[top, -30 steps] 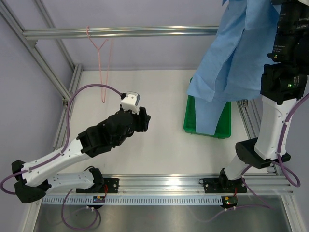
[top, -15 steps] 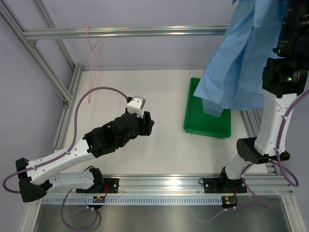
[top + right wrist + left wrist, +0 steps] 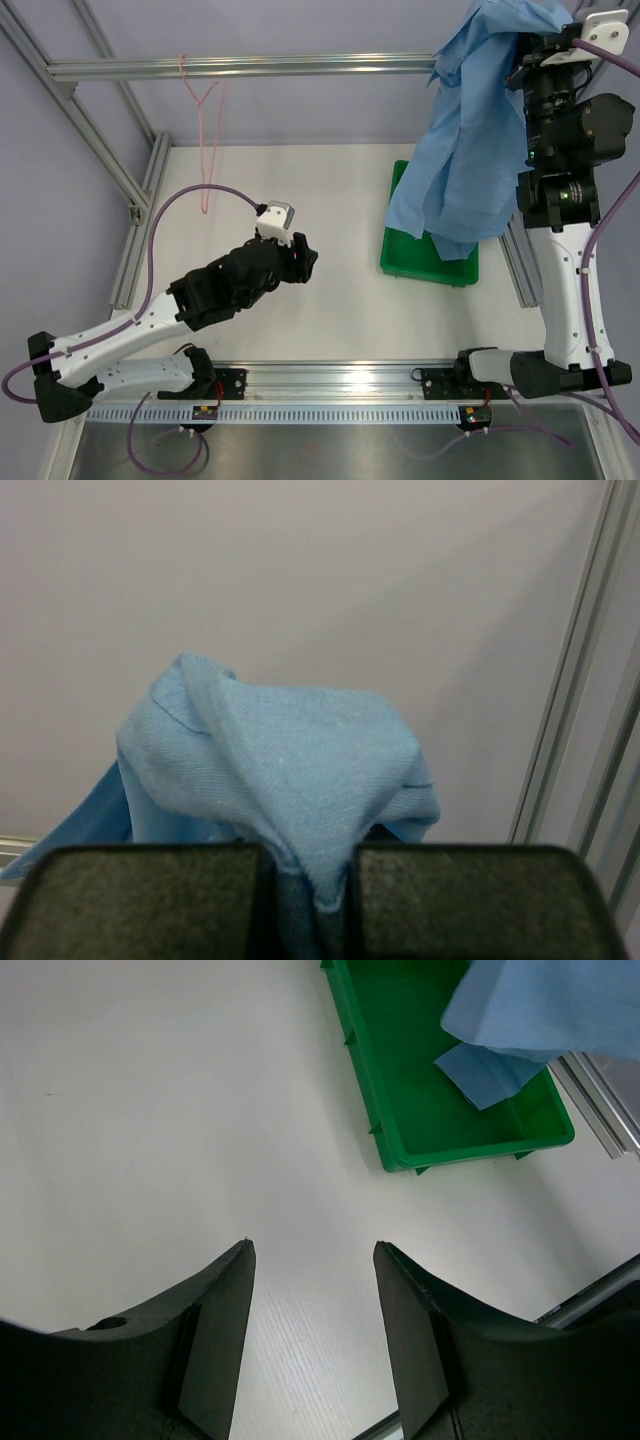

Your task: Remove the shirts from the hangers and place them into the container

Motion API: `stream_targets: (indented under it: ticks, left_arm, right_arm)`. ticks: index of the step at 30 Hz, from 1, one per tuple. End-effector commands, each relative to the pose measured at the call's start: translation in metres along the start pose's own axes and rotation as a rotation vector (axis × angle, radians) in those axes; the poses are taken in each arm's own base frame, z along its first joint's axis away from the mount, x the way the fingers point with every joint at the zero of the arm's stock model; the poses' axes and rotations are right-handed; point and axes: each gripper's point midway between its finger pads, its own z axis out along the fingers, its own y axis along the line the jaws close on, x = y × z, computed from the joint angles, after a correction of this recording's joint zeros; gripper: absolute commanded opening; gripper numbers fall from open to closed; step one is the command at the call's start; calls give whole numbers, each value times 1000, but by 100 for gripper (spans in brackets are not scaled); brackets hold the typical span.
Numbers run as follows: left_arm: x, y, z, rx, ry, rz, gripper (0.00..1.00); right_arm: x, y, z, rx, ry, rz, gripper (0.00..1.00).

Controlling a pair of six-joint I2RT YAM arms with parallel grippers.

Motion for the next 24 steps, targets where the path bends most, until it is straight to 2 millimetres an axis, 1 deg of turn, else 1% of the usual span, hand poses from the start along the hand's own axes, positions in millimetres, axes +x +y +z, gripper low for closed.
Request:
stream_targets:
  ticks: [1, 2, 3, 4, 5, 6, 7, 8, 10, 11, 12, 13, 14, 15, 17, 18, 19, 20, 21, 22, 24]
  left_arm:
    - [-13, -6, -5, 39, -55, -59, 56]
    - [-14, -6, -6, 42, -56, -65, 56]
    - [-13, -6, -7, 43, -55, -68, 56]
    - [-15, -6, -10, 49, -62, -74, 56]
    - [-13, -5, -10, 46, -60, -74, 56]
    - [-14, -4, -11, 45, -64, -76, 56]
    - [-14, -2, -13, 40, -65, -74, 56]
    - [-14, -1, -13, 39, -66, -74, 56]
    - [-13, 1, -14, 29, -65, -71, 56]
    - [-14, 2, -15, 32, -70, -75, 56]
    - [-15, 2, -16, 33, -72, -75, 56]
    - [-15, 2, -17, 35, -75, -82, 57]
    - [-15, 2, -18, 37, -78, -84, 57]
    - [-14, 2, -17, 38, -77, -84, 57]
    - [-12, 3, -17, 35, -71, -82, 57]
    - [-12, 3, -17, 37, -72, -84, 57]
    - [-12, 2, -18, 43, -71, -85, 57]
    - [-12, 2, -18, 47, -71, -87, 57]
    - [-12, 0, -18, 55, -72, -91, 57]
    - [-11, 0, -18, 58, -71, -94, 57]
    - [-11, -2, -18, 64, -69, -99, 57]
  right_arm:
    - [-49, -5, -15, -1, -88, 24, 0]
    - [-37, -3, -12, -8, -55, 22, 0]
    - [-23, 1, -13, -22, -16, 22, 0]
    - [-17, 2, -15, -23, -8, 42, 0]
    - [-25, 1, -25, -19, -27, 56, 0]
    - [-11, 2, -28, -10, -9, 65, 0]
    - [-11, 1, -33, 0, -9, 91, 0]
    - [-5, -1, -39, 12, 5, 102, 0]
    - [3, 1, -47, 12, 21, 131, 0]
    - [10, 2, -57, 15, 25, 139, 0]
    - [17, 2, -63, 22, 35, 148, 0]
    - [17, 2, -70, 27, 29, 165, 0]
    - [6, -1, -81, 37, 0, 174, 0]
    - [22, 0, -86, 39, 35, 177, 0]
    - [28, -1, -93, 53, 59, 180, 0]
    - [40, -1, -95, 58, 82, 178, 0]
    - [47, -1, -94, 62, 103, 170, 0]
    - [64, 2, -91, 57, 154, 166, 0]
    - [72, 4, -89, 51, 173, 164, 0]
    - [87, 7, -84, 46, 203, 163, 0]
    - [101, 10, -77, 44, 231, 168, 0]
